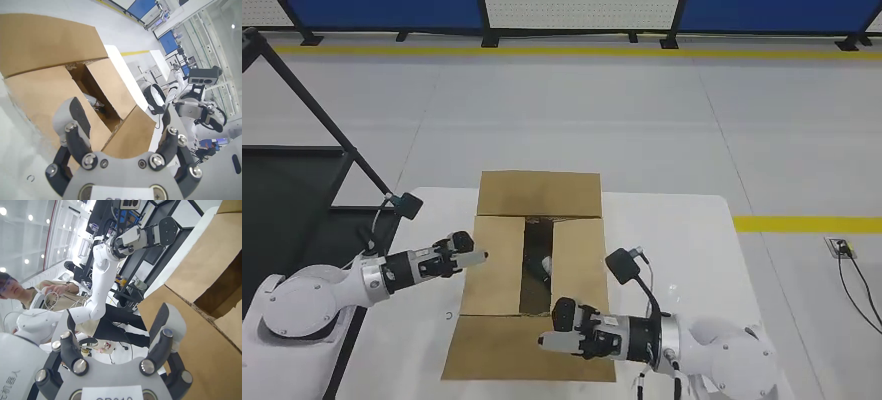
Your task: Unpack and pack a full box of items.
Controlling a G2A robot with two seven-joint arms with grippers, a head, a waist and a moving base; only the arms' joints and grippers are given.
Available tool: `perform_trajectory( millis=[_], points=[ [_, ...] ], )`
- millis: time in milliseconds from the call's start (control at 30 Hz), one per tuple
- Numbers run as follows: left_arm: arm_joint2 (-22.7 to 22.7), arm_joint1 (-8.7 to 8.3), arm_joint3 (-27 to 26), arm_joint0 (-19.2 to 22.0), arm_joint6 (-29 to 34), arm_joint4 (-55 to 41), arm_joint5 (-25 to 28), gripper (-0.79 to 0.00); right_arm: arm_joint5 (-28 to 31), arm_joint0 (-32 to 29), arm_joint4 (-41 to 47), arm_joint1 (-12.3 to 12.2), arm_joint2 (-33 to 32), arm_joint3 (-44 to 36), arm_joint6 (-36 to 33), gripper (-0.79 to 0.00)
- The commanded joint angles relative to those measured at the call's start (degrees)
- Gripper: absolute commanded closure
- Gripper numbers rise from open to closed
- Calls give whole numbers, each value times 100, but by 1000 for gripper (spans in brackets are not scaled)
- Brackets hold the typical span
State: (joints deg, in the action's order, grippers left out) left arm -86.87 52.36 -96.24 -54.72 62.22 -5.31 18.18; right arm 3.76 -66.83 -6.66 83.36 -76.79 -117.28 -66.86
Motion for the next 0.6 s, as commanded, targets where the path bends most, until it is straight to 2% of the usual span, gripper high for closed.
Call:
perform_trajectory(
  millis=[0, 333, 400, 467, 567],
  points=[
    [25, 3, 4, 8, -68, 5, -5, -785, -6, 8, -7, 2, 6, 8, 11, -785],
    [25, 3, 4, 8, -68, 5, -5, -785, -6, 8, -7, 2, 6, 8, 11, -785],
    [79, 8, -25, -38, -221, 122, -53, -785, 33, 17, 38, -5, 93, -32, -8, -785],
    [219, 28, 46, -13, -450, 217, -247, -785, 8, 105, 48, -32, 181, -31, -204, -785],
    [387, 58, 445, 294, -580, 123, -428, -785, -84, 179, 143, -95, 251, 21, -801, -785]
  ],
)
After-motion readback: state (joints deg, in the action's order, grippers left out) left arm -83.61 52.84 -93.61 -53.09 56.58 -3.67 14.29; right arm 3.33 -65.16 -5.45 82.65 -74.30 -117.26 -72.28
